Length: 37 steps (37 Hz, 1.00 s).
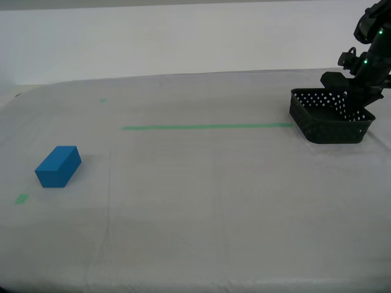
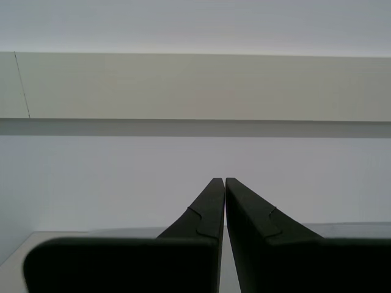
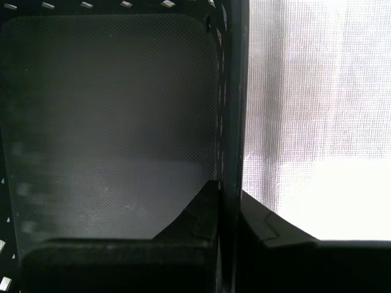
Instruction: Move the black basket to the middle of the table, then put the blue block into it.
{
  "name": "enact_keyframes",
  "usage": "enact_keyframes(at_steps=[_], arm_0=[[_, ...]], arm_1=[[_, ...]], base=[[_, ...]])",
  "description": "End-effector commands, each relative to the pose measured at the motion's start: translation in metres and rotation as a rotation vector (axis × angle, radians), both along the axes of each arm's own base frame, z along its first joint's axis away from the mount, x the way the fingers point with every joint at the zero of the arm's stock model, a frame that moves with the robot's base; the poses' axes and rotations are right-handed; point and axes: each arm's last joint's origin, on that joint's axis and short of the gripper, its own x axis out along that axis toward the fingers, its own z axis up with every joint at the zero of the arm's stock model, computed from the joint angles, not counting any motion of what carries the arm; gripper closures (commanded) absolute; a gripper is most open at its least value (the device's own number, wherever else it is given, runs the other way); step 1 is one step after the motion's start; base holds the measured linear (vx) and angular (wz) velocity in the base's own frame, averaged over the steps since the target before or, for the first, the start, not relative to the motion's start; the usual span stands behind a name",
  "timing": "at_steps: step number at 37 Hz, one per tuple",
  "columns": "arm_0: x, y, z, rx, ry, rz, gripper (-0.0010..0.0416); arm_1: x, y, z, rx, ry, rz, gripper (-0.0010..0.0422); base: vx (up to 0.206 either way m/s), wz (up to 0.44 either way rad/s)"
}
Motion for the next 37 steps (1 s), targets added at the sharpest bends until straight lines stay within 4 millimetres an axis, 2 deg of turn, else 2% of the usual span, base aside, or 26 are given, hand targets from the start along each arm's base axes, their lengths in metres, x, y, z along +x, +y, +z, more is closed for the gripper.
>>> enact_keyframes(at_steps=[1,19,37], arm_0=[[0.000,0.000,0.000,-0.001,-0.002,-0.001,0.0404],[0.001,0.002,0.006,0.034,-0.021,-0.019,0.0407],[-0.011,0.009,0.061,0.041,-0.100,-0.048,0.0406]], arm_1=[[0.000,0.000,0.001,0.002,-0.007,-0.003,0.0412],[0.000,0.000,0.001,0.002,-0.006,-0.003,0.0412],[0.000,0.000,0.001,0.002,-0.007,-0.003,0.0412]], base=[[0.000,0.000],[0.000,0.000],[0.000,0.000]])
